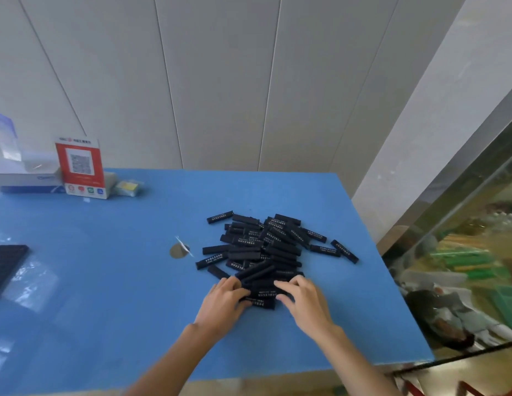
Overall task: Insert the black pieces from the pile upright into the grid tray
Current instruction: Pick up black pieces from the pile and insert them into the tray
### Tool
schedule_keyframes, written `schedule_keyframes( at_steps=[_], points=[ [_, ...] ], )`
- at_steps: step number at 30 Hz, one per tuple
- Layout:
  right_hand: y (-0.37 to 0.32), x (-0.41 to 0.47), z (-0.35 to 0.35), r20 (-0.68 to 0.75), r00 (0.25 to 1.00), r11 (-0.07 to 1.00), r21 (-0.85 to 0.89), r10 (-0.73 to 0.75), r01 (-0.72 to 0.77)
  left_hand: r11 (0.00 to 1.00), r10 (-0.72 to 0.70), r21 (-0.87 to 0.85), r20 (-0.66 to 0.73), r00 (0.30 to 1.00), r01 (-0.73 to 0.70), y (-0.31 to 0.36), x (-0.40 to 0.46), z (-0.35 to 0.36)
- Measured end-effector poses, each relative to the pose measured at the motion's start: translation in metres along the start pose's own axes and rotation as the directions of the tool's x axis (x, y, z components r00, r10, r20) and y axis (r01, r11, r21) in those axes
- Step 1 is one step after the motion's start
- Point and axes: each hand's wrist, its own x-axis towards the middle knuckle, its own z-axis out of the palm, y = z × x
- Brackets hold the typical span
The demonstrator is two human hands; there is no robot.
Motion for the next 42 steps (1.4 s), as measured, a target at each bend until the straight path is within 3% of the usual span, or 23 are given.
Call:
schedule_keyframes(
  at_steps=[3,9,13,17,23,30,36,42],
  points=[
    [0.009,-0.003,0.003,-0.036,0.998,0.998,0.007,-0.060,0.060,0.996,-0.084,-0.001,0.017,0.996,0.084,0.012,-0.004,0.001],
    [0.020,-0.003,-0.014,0.038,0.994,0.994,0.049,-0.102,0.100,0.987,-0.157,-0.029,0.101,0.982,0.160,0.039,-0.003,0.004],
    [0.029,-0.011,-0.030,0.100,0.993,0.977,0.209,-0.055,0.033,0.983,-0.177,-0.030,0.132,0.975,0.182,0.051,-0.008,0.014],
    [0.031,-0.010,-0.039,0.074,0.997,0.913,0.408,-0.031,-0.002,0.960,-0.257,-0.100,0.066,0.964,0.262,0.055,-0.017,0.009],
    [0.003,0.002,-0.052,0.069,0.997,0.842,0.540,-0.039,-0.004,0.896,-0.412,-0.169,0.026,0.911,0.410,0.048,-0.040,-0.019],
    [-0.071,0.016,-0.036,0.125,0.980,0.812,0.581,-0.154,0.053,0.812,-0.541,-0.285,-0.039,0.840,0.509,0.013,-0.083,-0.068],
    [-0.174,0.027,0.003,0.169,0.956,0.794,0.601,-0.239,0.093,0.767,-0.614,-0.327,-0.122,0.780,0.552,-0.046,-0.139,-0.127],
    [-0.288,0.030,0.046,0.135,0.951,0.769,0.625,-0.278,0.136,0.778,-0.609,-0.325,-0.175,0.774,0.539,-0.118,-0.204,-0.190]
  ],
)
